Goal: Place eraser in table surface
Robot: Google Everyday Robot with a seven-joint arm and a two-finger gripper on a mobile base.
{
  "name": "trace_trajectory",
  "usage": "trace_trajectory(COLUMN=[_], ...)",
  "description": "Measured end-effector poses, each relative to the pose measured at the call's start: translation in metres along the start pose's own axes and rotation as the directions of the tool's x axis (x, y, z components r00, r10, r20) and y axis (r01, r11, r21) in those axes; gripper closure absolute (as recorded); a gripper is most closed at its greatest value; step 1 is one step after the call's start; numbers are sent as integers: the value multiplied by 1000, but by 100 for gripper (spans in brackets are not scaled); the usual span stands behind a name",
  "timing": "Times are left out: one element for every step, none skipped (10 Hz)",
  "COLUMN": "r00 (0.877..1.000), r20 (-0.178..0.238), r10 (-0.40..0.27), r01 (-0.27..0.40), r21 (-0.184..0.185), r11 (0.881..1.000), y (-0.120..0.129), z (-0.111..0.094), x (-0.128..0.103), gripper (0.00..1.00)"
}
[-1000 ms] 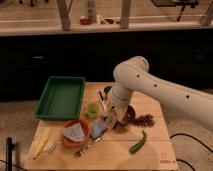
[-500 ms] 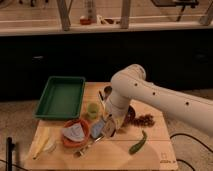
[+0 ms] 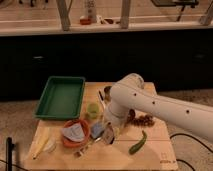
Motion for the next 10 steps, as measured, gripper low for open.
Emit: trace_trajectory(r00=[1000,999,998,996,994,992,989,987,983,979], r20=[15,30,48,70,88,105,124,138,155,171], r10=[8,17,32,47,57,67,78,86,95,108], r01=[-8,-17,-32,-46,-56,-64,-75,-82,-90,-101], r21=[-5,-9,-13,-16,-20,-24,-28,-31,-37,-48], r11=[1000,1000,999,999,998,998,997,996,995,994], y=[3,4,7,10,12,13,15,17,20,24], z=[8,15,24,33,39,44,50,54,58,63], x=[-4,-6,-6,-6,-7,-7,-7,-7,-5,-1], gripper=[100,100,100,100,100,100,100,100,100,100])
